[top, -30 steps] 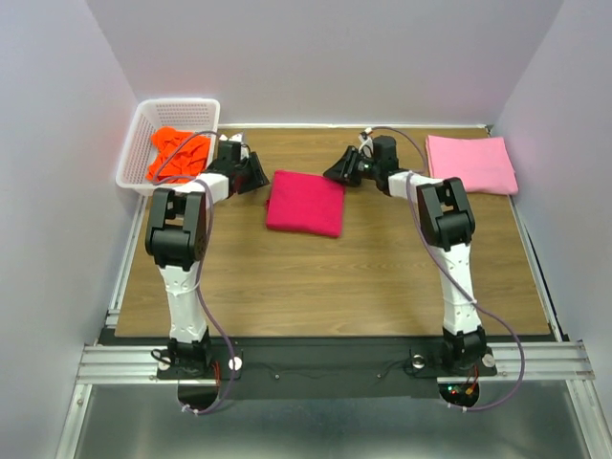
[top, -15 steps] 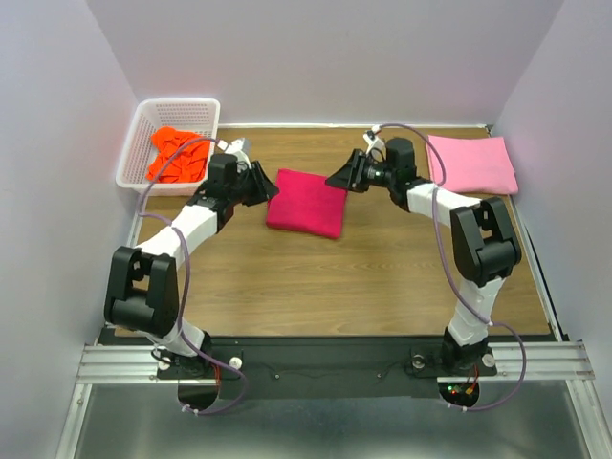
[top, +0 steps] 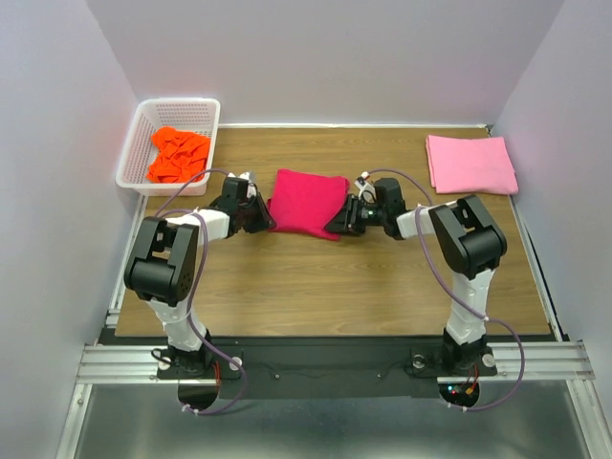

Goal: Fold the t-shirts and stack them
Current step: Fold the tshirt

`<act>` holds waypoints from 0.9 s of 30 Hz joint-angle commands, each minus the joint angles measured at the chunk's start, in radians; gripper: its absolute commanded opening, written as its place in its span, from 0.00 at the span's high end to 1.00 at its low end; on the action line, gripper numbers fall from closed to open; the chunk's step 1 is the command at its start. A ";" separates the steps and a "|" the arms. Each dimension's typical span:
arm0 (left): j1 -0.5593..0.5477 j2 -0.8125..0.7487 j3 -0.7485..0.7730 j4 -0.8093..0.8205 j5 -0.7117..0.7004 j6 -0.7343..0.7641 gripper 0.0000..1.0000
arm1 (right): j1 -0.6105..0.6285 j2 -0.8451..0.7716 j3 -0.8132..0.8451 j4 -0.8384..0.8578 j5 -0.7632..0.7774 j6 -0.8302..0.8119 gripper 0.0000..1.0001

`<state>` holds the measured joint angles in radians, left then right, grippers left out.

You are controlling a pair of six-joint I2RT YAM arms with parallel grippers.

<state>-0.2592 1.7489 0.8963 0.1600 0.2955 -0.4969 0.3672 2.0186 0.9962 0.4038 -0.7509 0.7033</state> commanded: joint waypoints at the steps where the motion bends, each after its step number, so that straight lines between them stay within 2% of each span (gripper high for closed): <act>1: 0.005 -0.048 -0.034 -0.050 -0.076 -0.011 0.74 | -0.011 -0.006 -0.028 0.032 0.071 -0.053 0.60; 5: 0.005 -0.110 -0.069 -0.079 -0.084 -0.014 0.71 | -0.016 -0.075 0.010 -0.137 0.091 -0.129 0.60; 6: -0.002 -0.156 -0.076 -0.092 -0.090 -0.009 0.66 | -0.016 -0.133 0.025 -0.199 0.123 -0.161 0.59; 8: -0.020 -0.215 -0.053 -0.123 -0.128 0.029 0.47 | -0.017 -0.200 0.044 -0.262 0.175 -0.191 0.57; 9: -0.047 -0.268 -0.039 -0.158 -0.192 0.043 0.31 | -0.027 -0.257 0.062 -0.326 0.218 -0.214 0.52; 11: -0.086 -0.316 0.008 -0.198 -0.261 0.095 0.19 | -0.042 -0.311 0.079 -0.400 0.277 -0.225 0.44; 12: -0.142 -0.348 0.025 -0.224 -0.339 0.133 0.14 | -0.065 -0.351 0.102 -0.492 0.332 -0.226 0.41; 13: -0.143 -0.357 0.042 -0.234 -0.369 0.133 0.14 | -0.077 -0.368 0.102 -0.493 0.361 -0.226 0.38; 16: -0.276 -0.352 0.104 -0.244 -0.464 0.218 0.14 | -0.106 -0.428 0.139 -0.686 0.545 -0.222 0.29; 19: -0.446 -0.287 0.189 -0.250 -0.553 0.315 0.14 | -0.122 -0.495 0.121 -0.859 0.697 -0.188 0.10; 23: -0.595 -0.149 0.307 -0.299 -0.639 0.427 0.16 | -0.140 -0.592 0.050 -0.936 0.806 -0.156 0.03; 27: -0.684 -0.002 0.412 -0.347 -0.717 0.530 0.20 | -0.151 -0.684 -0.013 -0.971 0.854 -0.146 0.02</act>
<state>-0.8841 1.6703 1.2278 -0.0948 -0.2920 -0.1173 0.2276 1.4273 1.0214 -0.4538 -0.0265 0.5362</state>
